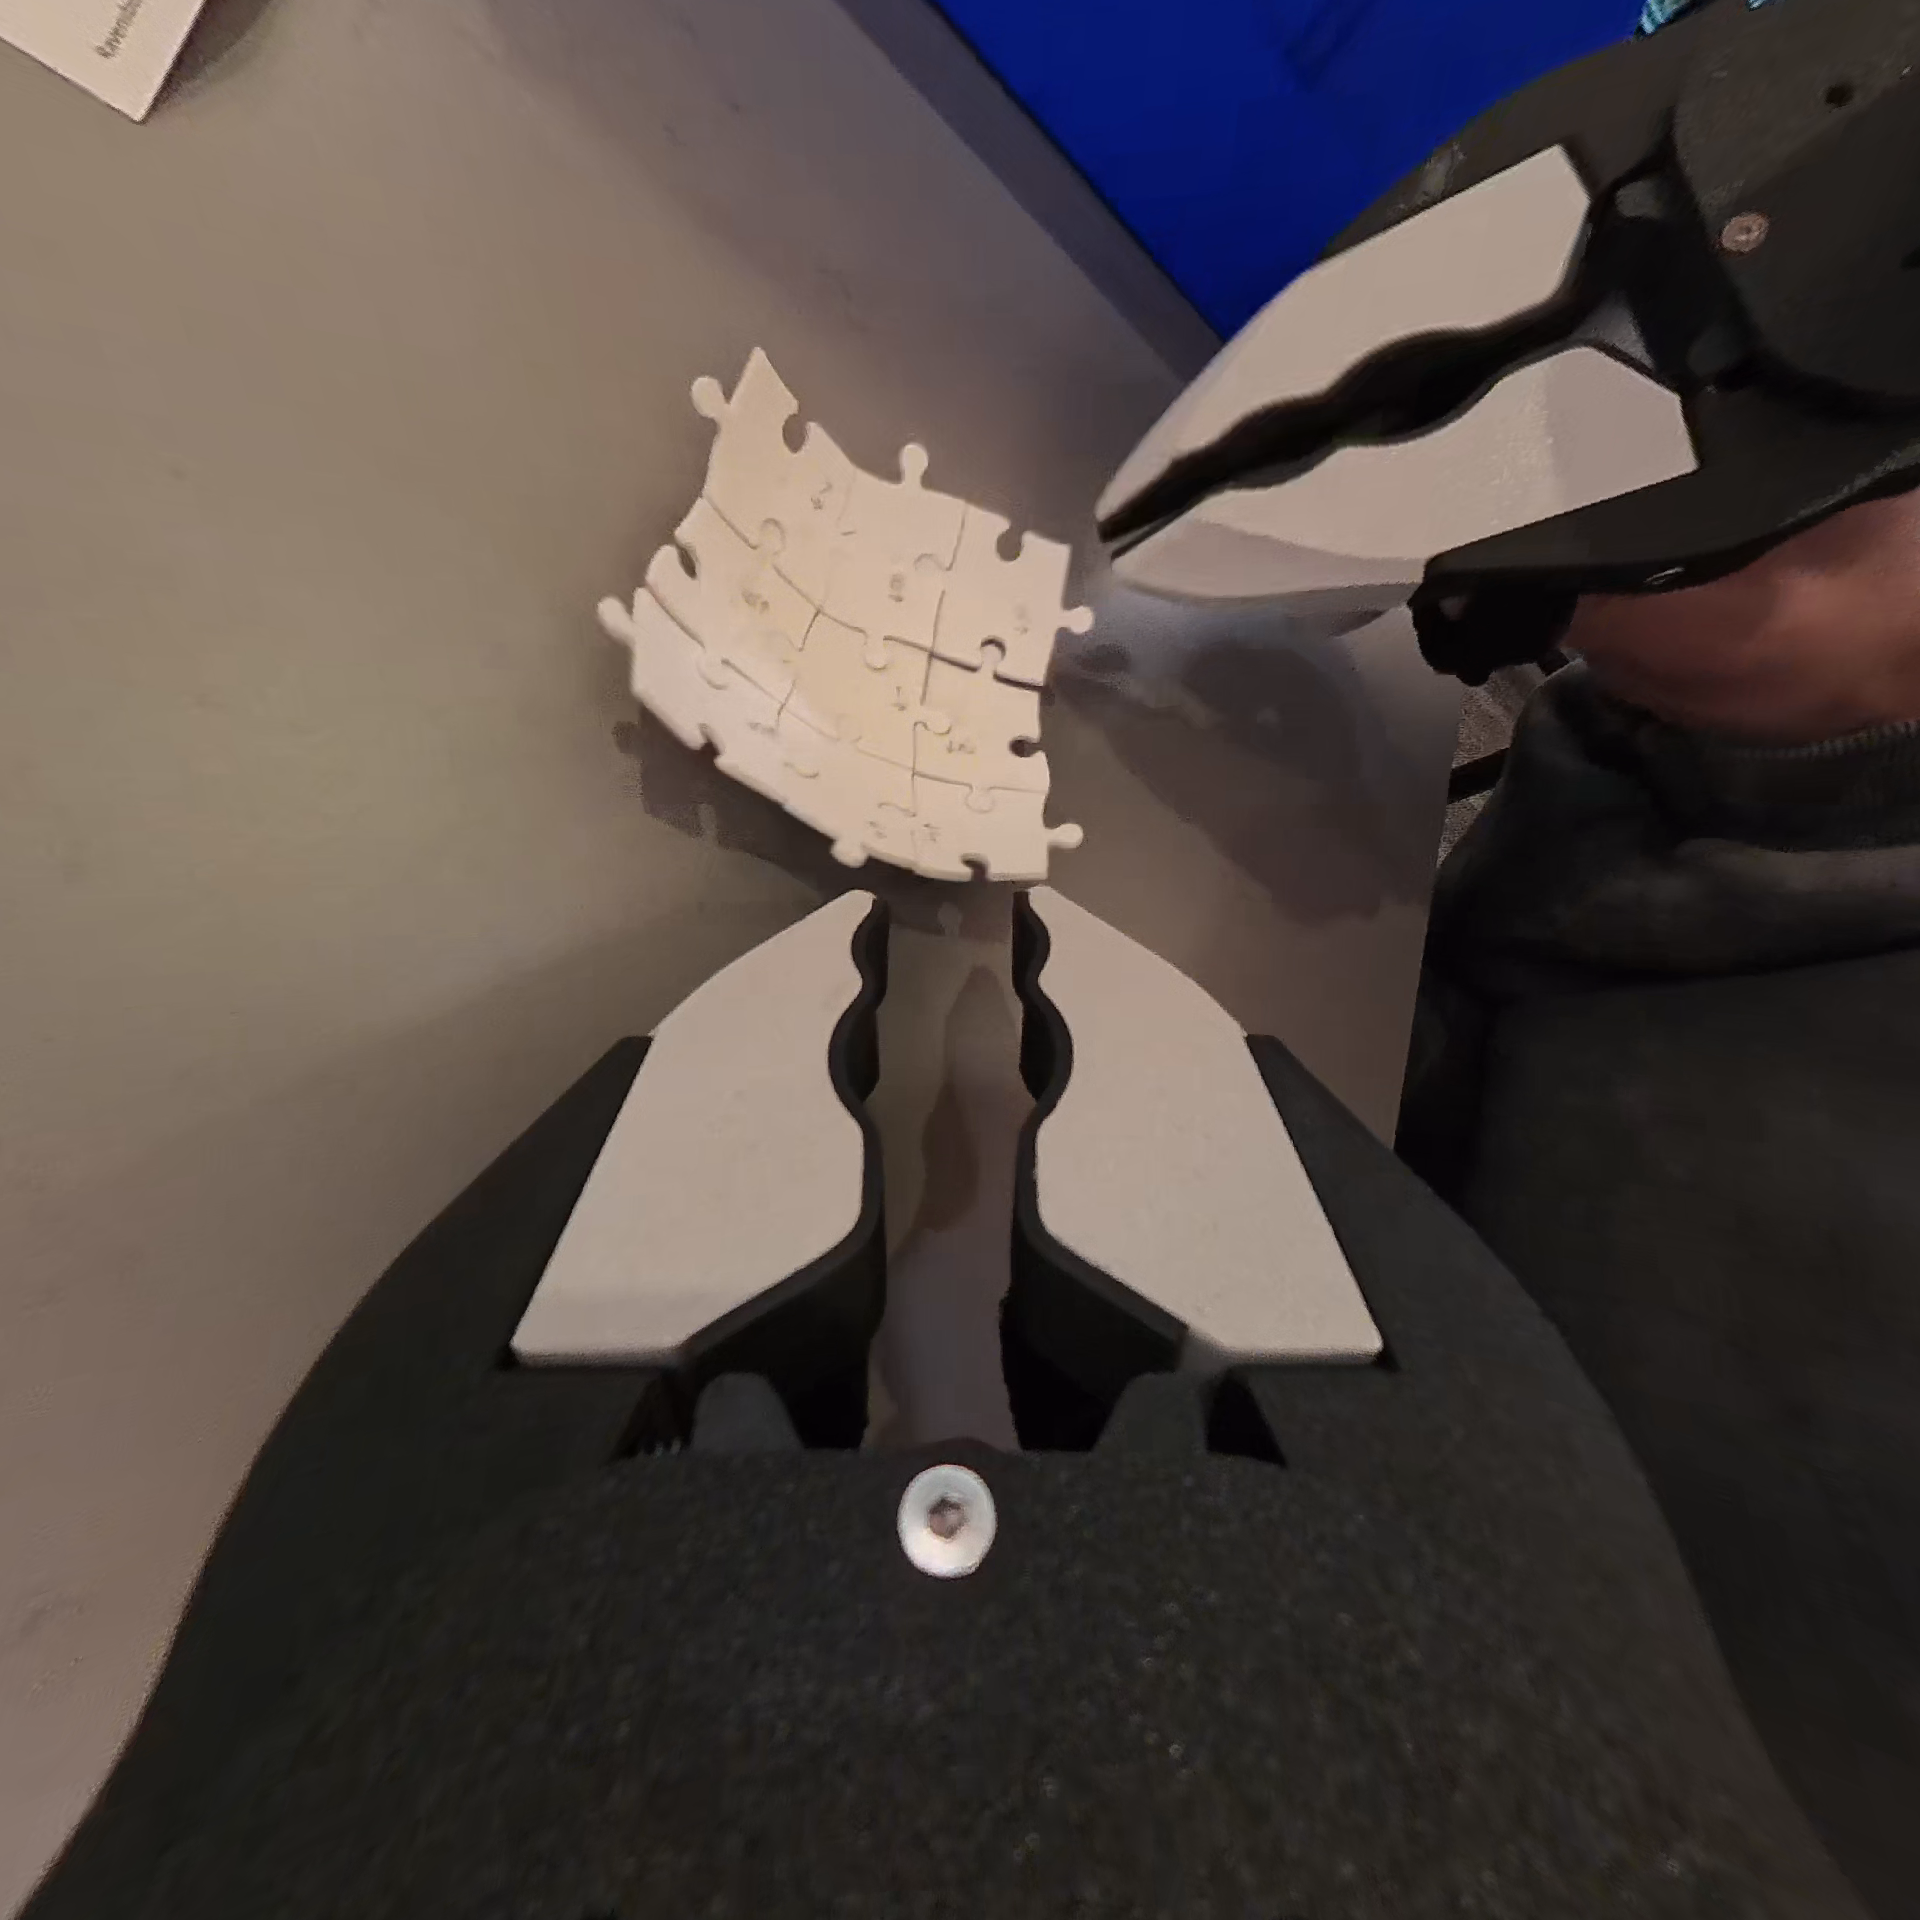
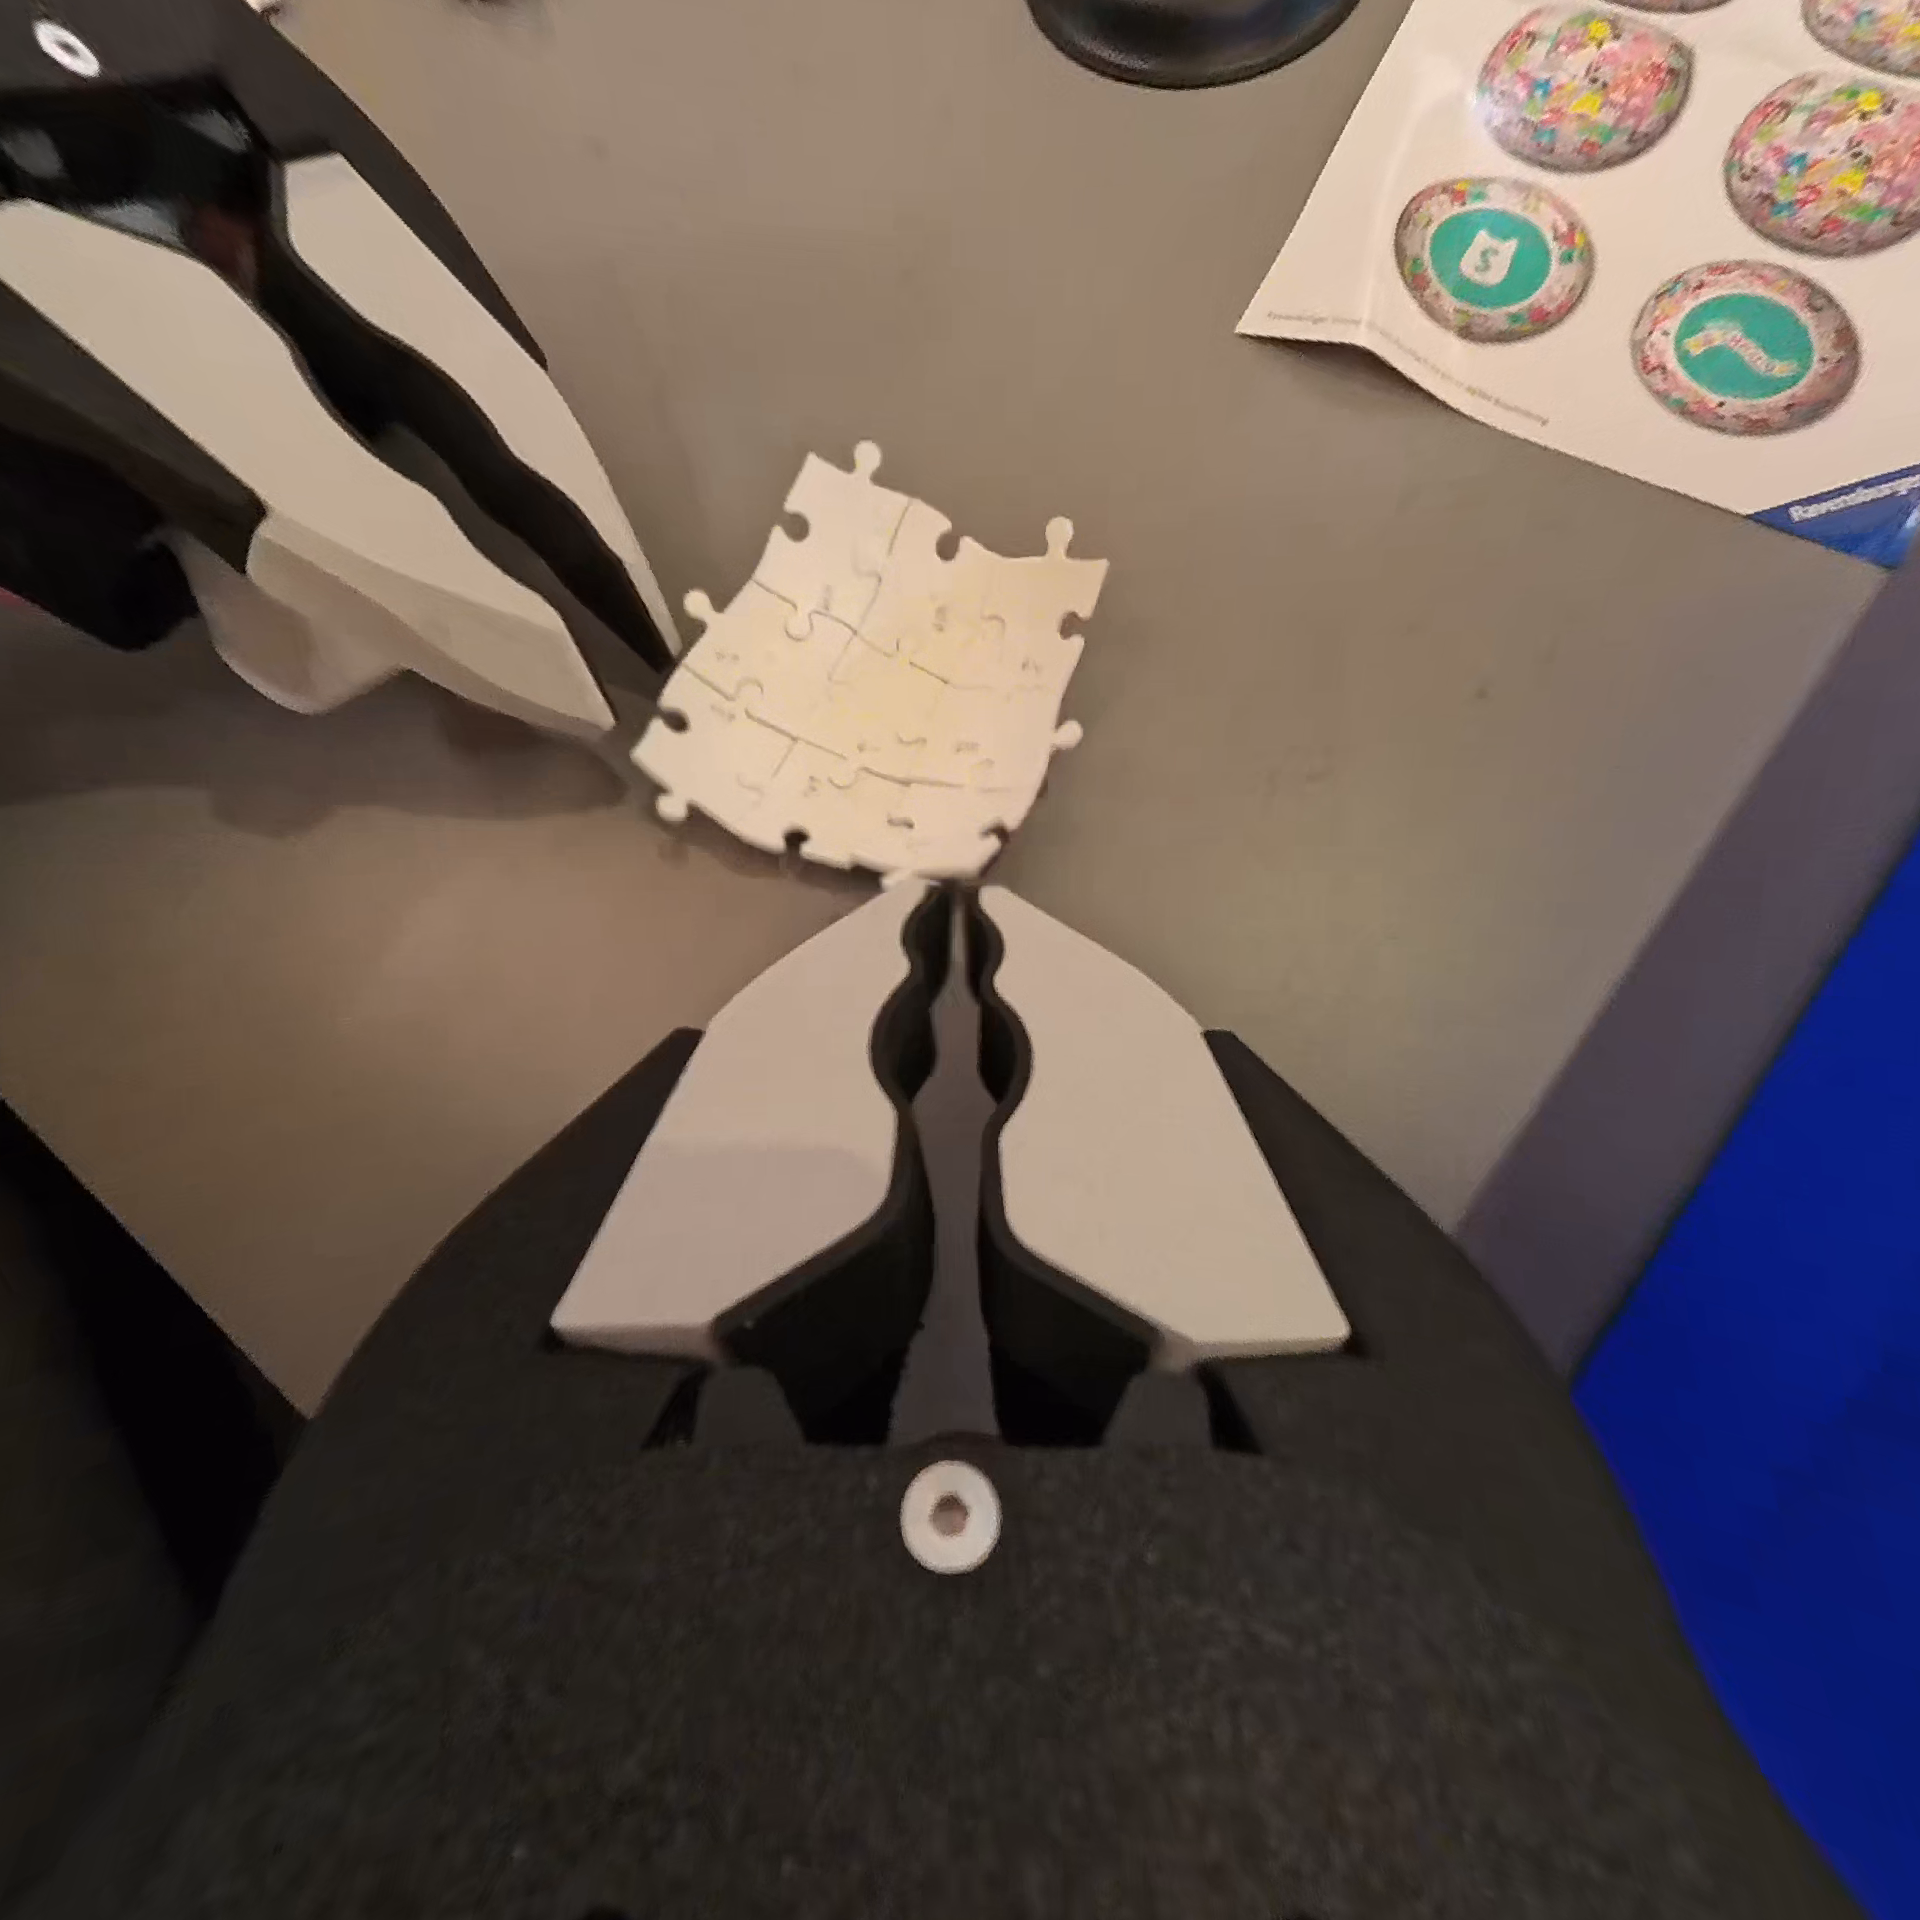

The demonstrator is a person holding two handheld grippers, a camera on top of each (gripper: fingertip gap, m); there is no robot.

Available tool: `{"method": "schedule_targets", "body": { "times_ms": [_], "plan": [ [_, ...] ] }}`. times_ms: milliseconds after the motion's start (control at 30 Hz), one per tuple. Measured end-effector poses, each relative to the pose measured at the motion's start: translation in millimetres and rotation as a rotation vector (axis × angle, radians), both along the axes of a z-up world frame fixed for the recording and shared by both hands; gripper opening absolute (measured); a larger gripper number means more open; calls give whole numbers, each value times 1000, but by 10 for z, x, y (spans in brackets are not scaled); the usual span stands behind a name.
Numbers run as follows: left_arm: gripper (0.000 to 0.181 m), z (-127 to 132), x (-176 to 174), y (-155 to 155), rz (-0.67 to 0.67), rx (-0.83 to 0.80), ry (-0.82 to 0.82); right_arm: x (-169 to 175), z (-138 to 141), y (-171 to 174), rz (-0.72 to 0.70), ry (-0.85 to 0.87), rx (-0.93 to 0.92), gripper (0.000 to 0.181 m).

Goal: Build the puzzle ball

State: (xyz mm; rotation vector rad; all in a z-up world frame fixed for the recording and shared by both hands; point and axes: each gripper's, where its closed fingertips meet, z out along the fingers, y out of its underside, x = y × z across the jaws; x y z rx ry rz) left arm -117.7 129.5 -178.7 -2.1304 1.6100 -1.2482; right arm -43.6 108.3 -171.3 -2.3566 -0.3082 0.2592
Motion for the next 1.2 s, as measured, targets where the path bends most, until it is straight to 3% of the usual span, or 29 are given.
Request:
{"method": "schedule_targets", "body": {
  "times_ms": [33,433,533,667,833,1200],
  "plan": [
    [22,3,13,-15,-5,-2,-2,4,-6,13,-2,12,-6,10],
    [22,35,113,-248,-65,-16,-15,23,-170,96,37,-25,-70,7],
    [22,49,90,-286,-82,8,-8,79,-77,84,24,-53,-57,0],
    [22,95,33,-275,-84,23,-15,-88,132,214,64,11,45,0],
    [22,122,5,-264,-66,26,-32,17,-130,362,67,-175,-18,0],
    [25,138,-7,-115,-33,11,-33,2,-229,413,71,-56,-79,1]
  ]
}}
